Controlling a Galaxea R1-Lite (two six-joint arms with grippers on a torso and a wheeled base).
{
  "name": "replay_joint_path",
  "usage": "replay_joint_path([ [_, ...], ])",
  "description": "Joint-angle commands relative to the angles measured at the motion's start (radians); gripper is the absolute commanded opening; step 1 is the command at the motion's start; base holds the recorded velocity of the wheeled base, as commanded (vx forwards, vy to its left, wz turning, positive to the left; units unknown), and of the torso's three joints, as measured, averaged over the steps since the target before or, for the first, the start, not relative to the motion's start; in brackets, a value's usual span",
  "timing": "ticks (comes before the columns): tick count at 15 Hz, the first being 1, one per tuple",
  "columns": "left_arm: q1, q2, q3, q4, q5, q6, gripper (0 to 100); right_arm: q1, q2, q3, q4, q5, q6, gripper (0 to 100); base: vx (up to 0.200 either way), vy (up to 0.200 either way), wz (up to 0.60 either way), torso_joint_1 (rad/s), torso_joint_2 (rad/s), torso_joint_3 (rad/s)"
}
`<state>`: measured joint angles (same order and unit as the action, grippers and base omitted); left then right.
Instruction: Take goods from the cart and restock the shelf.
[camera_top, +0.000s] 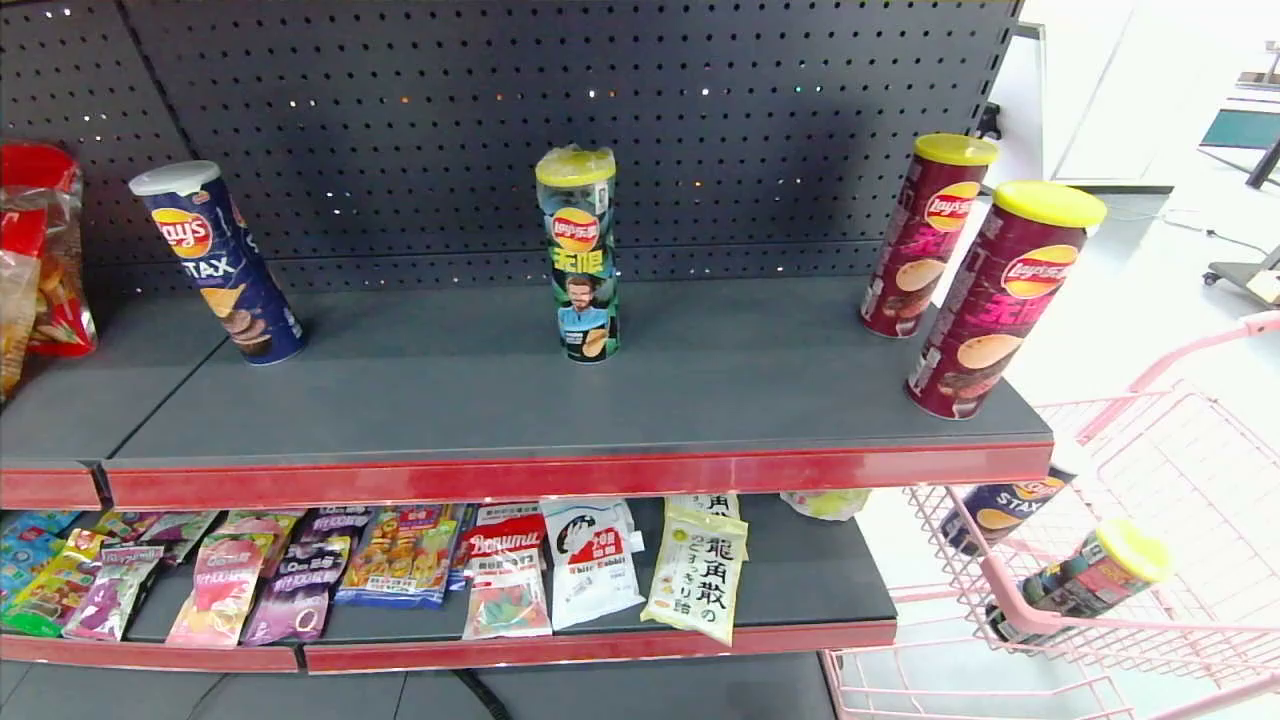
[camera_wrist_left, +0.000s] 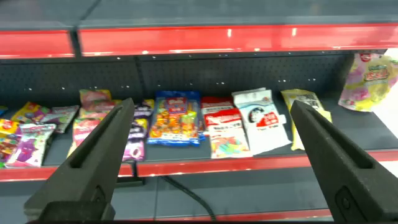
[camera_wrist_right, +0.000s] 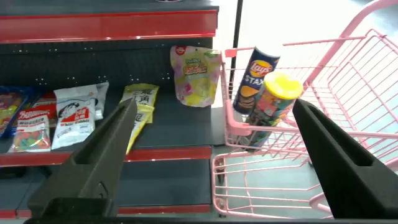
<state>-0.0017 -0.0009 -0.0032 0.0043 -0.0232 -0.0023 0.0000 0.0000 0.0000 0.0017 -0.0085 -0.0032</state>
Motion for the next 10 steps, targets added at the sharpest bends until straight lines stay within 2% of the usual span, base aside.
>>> replay_joint_path([
  [1, 0.000, 0.001, 0.000, 0.002, 0.000, -0.001, 100, 0.000, 0.000, 0.000, 0.000, -0.001, 0.000, 100, 0.000, -0.200, 0.00, 0.002, 0.01, -0.002],
  [7, 0.000, 0.001, 0.000, 0.000, 0.000, -0.001, 100, 0.000, 0.000, 0.000, 0.000, -0.001, 0.000, 100, 0.000, -0.200, 0.00, 0.002, 0.00, 0.002],
  [10, 0.000, 0.001, 0.000, 0.000, 0.000, -0.001, 100, 0.000, 0.000, 0.000, 0.000, -0.001, 0.002, 100, 0.000, 0.000, 0.00, 0.000, 0.00, 0.000],
])
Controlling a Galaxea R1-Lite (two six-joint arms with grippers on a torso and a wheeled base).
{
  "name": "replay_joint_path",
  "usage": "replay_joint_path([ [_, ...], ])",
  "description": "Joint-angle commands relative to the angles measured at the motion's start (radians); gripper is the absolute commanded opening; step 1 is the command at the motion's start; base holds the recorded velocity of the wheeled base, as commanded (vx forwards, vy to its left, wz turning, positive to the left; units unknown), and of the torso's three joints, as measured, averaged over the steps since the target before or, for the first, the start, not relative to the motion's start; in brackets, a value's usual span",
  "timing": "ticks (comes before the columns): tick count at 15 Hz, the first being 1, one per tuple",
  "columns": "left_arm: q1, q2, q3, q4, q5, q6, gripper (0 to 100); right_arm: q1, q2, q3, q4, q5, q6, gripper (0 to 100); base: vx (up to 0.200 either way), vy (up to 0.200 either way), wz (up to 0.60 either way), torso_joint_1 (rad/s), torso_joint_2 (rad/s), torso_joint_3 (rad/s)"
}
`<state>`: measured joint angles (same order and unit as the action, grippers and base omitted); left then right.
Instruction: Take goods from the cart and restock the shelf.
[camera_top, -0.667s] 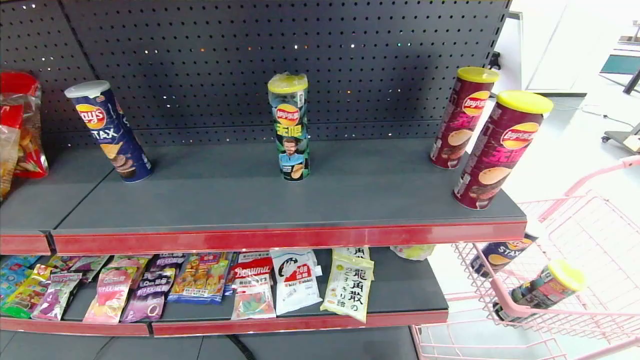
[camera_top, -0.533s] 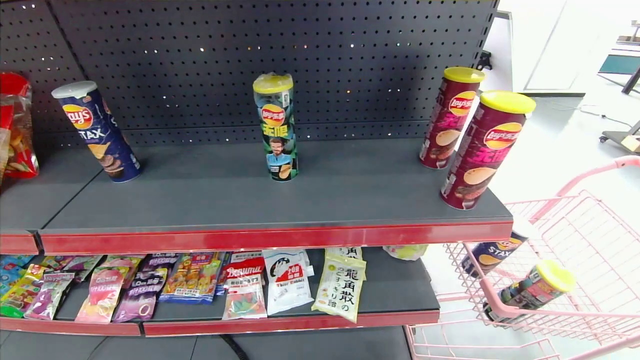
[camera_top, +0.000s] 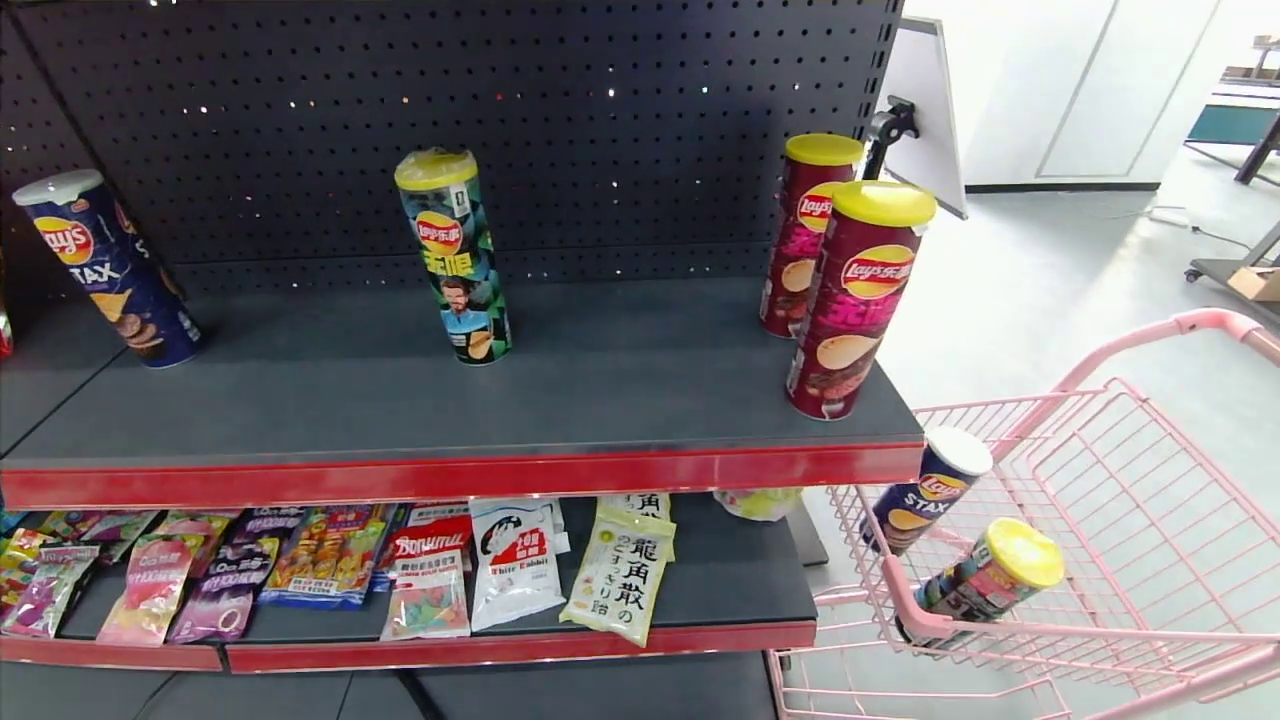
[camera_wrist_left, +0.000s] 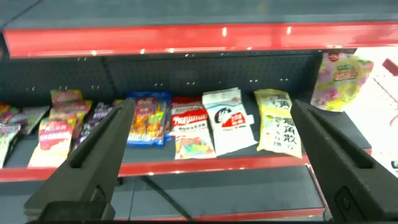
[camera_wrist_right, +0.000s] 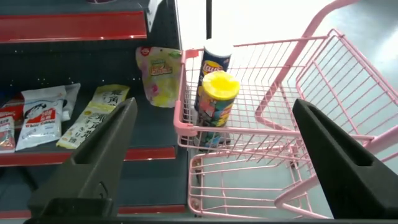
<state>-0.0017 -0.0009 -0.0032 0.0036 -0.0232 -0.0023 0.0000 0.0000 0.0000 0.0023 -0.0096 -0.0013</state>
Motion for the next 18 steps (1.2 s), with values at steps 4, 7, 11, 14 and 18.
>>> replay_joint_path([
  [4, 0.000, 0.001, 0.000, 0.001, 0.000, -0.001, 100, 0.000, 0.000, 0.000, -0.001, -0.001, 0.000, 100, 0.000, 0.000, -0.60, 0.001, 0.00, 0.001],
  [7, 0.000, 0.001, 0.000, 0.001, 0.000, -0.001, 100, 0.000, 0.000, 0.000, -0.001, -0.001, 0.000, 100, 0.000, 0.000, -0.60, 0.012, 0.00, 0.002],
  [11, 0.000, 0.001, 0.000, 0.001, 0.000, -0.001, 100, 0.000, 0.000, 0.000, -0.001, -0.001, 0.001, 100, 0.000, 0.000, -0.30, 0.000, 0.00, 0.001],
  [14, 0.000, 0.001, 0.000, 0.001, 0.000, -0.001, 100, 0.000, 0.000, 0.000, -0.001, -0.001, 0.001, 100, 0.000, 0.000, 0.00, 0.000, 0.00, 0.000],
  [18, 0.000, 0.001, 0.000, 0.001, 0.000, -0.001, 100, -0.002, 0.000, 0.000, -0.001, -0.001, 0.004, 100, 0.000, 0.000, 0.00, -0.112, 0.26, 0.150],
])
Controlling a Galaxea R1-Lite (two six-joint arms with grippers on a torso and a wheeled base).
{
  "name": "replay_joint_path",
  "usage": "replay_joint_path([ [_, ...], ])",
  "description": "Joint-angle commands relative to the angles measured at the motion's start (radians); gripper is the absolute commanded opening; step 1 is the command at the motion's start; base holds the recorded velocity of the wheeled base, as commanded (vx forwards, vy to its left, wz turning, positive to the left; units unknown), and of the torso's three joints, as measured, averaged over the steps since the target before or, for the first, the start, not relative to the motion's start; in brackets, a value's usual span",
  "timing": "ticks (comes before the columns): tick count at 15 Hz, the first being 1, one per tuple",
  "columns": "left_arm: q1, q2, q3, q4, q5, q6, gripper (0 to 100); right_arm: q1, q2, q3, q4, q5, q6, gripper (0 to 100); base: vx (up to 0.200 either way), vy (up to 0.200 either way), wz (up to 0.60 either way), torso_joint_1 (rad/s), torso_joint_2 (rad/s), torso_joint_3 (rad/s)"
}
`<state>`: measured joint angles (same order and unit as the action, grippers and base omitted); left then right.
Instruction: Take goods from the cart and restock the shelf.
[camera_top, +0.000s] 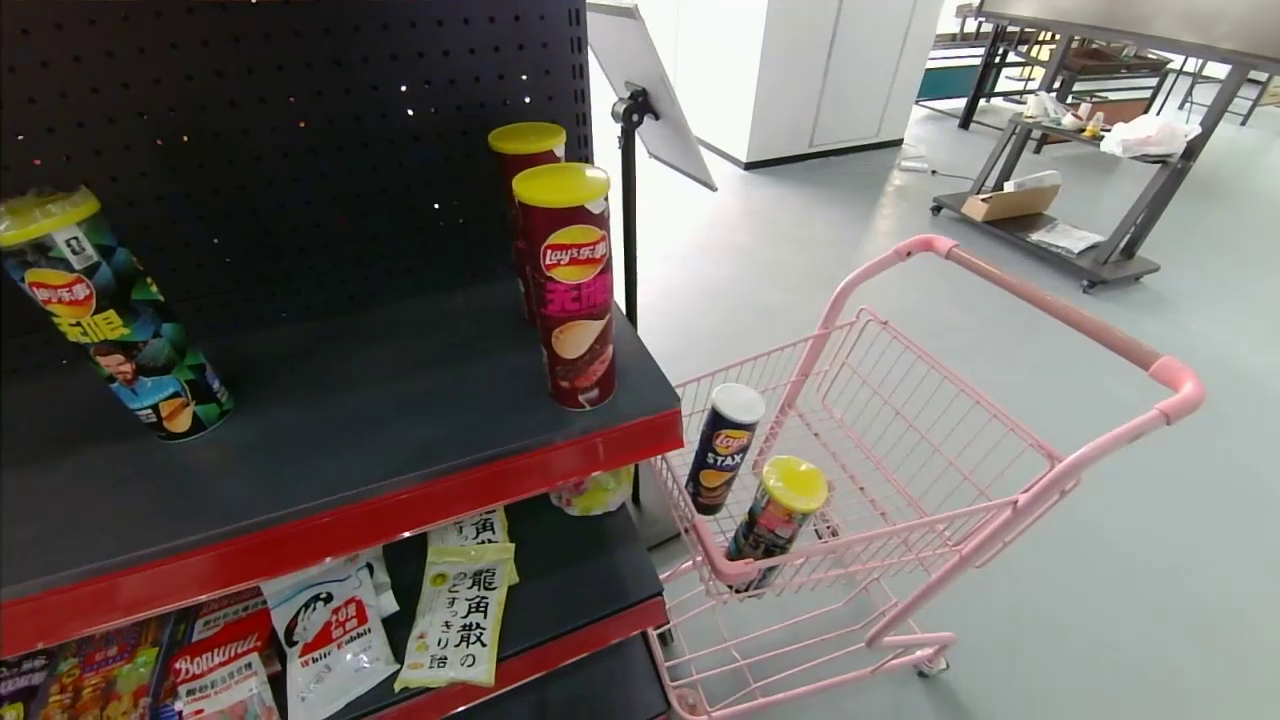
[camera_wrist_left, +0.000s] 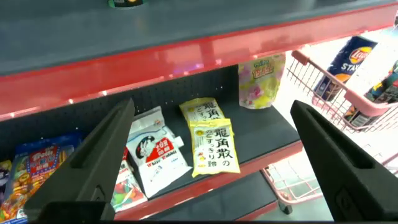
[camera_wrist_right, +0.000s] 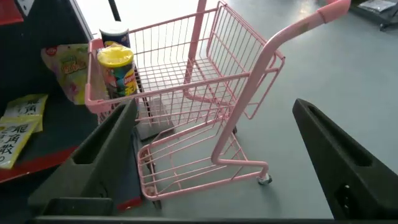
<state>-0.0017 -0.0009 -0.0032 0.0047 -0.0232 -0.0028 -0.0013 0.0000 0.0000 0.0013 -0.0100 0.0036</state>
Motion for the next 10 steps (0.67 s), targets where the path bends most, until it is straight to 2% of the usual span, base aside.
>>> replay_joint_path([
  [1, 0.000, 0.001, 0.000, 0.000, 0.000, 0.000, 100, 0.001, 0.000, 0.000, 0.000, -0.001, -0.001, 100, 0.000, 0.000, 0.00, -0.149, 0.36, 0.207],
  [5, 0.000, 0.001, 0.000, 0.000, 0.000, 0.000, 100, 0.001, 0.000, 0.000, 0.000, -0.001, -0.001, 100, 0.000, 0.000, 0.00, -0.165, 0.40, 0.243],
  [10, 0.000, 0.001, 0.000, 0.000, 0.000, 0.000, 100, 0.001, 0.000, 0.000, 0.000, -0.001, -0.001, 100, 0.000, 0.000, 0.00, -0.202, 0.54, 0.334],
])
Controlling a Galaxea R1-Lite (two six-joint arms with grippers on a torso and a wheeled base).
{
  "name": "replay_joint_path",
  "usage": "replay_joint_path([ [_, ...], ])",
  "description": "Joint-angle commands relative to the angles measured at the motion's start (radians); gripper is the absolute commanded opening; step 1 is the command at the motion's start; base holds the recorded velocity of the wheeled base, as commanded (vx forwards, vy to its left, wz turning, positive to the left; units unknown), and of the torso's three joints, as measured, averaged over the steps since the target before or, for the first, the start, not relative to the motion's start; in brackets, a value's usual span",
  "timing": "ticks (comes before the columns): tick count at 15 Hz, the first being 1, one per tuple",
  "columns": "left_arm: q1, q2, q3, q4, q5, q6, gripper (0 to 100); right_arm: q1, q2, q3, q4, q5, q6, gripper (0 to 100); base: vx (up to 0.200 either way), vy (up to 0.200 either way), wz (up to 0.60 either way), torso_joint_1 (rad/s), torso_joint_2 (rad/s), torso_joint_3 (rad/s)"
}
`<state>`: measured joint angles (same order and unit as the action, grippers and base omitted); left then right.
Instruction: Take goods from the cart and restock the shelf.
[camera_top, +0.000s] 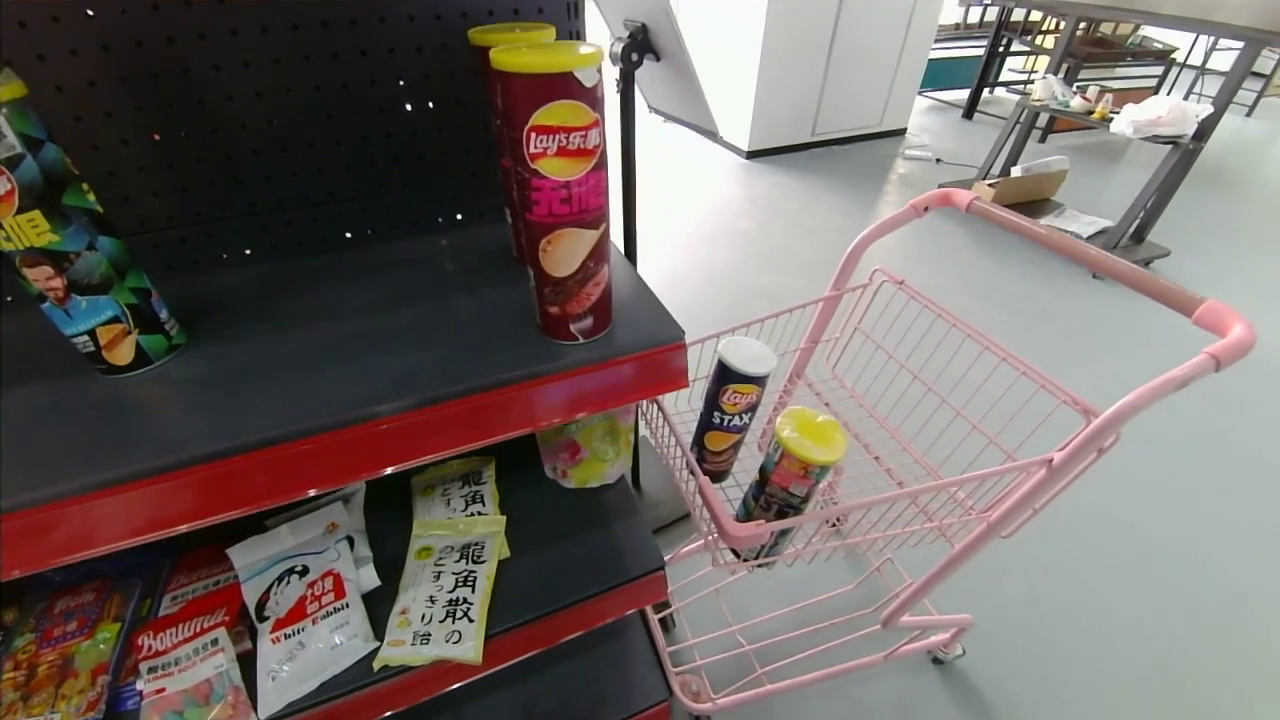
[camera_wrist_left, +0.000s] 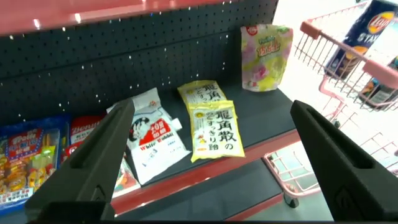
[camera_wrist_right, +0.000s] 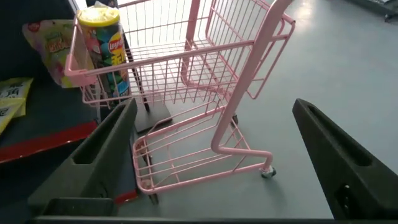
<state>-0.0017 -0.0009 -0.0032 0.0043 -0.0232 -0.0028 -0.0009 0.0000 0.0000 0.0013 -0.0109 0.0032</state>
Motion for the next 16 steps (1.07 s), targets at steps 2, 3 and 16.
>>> replay_joint_path([
  [2, 0.000, 0.001, 0.000, 0.000, 0.000, 0.000, 100, -0.001, 0.000, 0.000, 0.000, 0.000, 0.000, 100, 0.000, 0.000, 0.00, -0.188, 0.54, 0.354],
  [3, 0.000, 0.001, 0.000, 0.000, 0.000, 0.000, 100, 0.001, 0.000, 0.000, 0.000, 0.000, -0.002, 100, 0.000, 0.000, 0.00, -0.178, 0.53, 0.349],
  [16, 0.000, 0.001, 0.000, 0.000, 0.000, 0.000, 100, 0.222, 0.657, -0.522, -0.014, 0.250, 0.070, 100, 0.000, 0.000, 0.00, -0.034, 0.11, 0.074],
])
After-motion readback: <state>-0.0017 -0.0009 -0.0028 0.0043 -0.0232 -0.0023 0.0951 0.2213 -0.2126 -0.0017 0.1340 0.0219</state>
